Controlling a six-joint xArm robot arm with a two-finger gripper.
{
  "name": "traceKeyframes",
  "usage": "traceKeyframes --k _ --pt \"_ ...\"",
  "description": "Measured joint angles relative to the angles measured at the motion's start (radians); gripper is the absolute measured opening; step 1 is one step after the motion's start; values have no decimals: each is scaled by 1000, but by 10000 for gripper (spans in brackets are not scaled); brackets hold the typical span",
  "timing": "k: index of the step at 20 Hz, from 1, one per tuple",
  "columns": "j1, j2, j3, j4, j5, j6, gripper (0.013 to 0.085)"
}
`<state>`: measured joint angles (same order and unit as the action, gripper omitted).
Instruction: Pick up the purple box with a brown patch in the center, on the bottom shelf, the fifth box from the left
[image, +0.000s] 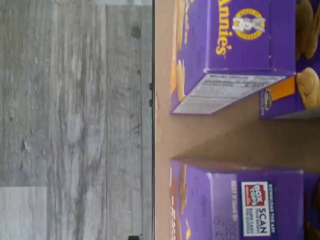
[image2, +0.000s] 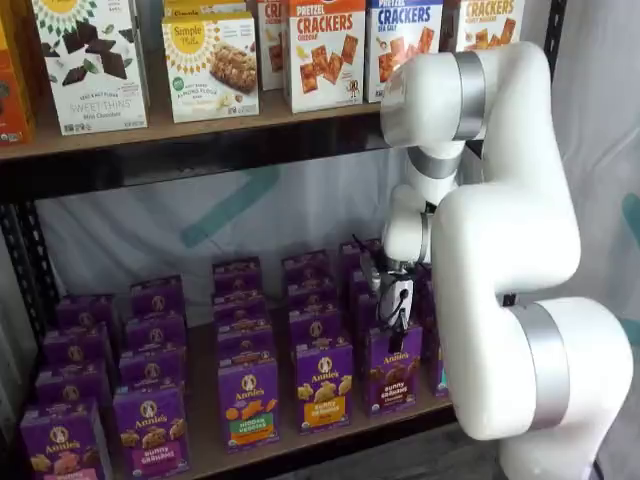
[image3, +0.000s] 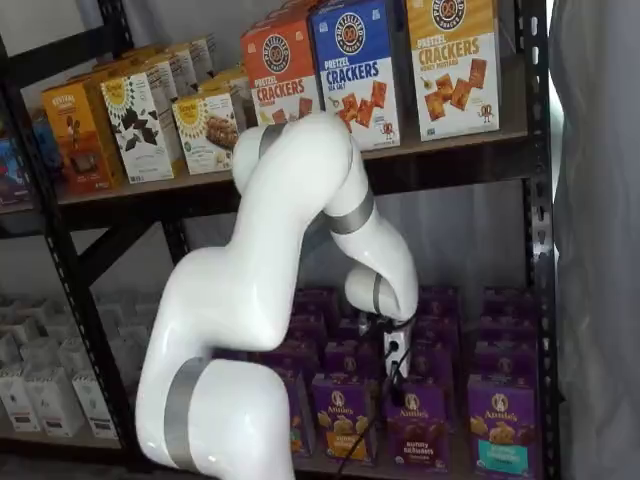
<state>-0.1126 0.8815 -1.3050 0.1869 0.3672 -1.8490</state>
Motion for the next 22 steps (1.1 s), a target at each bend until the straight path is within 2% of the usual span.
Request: traceKeyframes --k 3,7,8,12,22 --pt "-6 30 -31 -46 -1 37 850" --pt "-14 71 -86 -171 37 142 850" --pt "-15 79 -95 -183 40 153 850" --pt "-13 104 -123 -191 40 162 850" --pt "-5 147 -152 -256 7 228 850"
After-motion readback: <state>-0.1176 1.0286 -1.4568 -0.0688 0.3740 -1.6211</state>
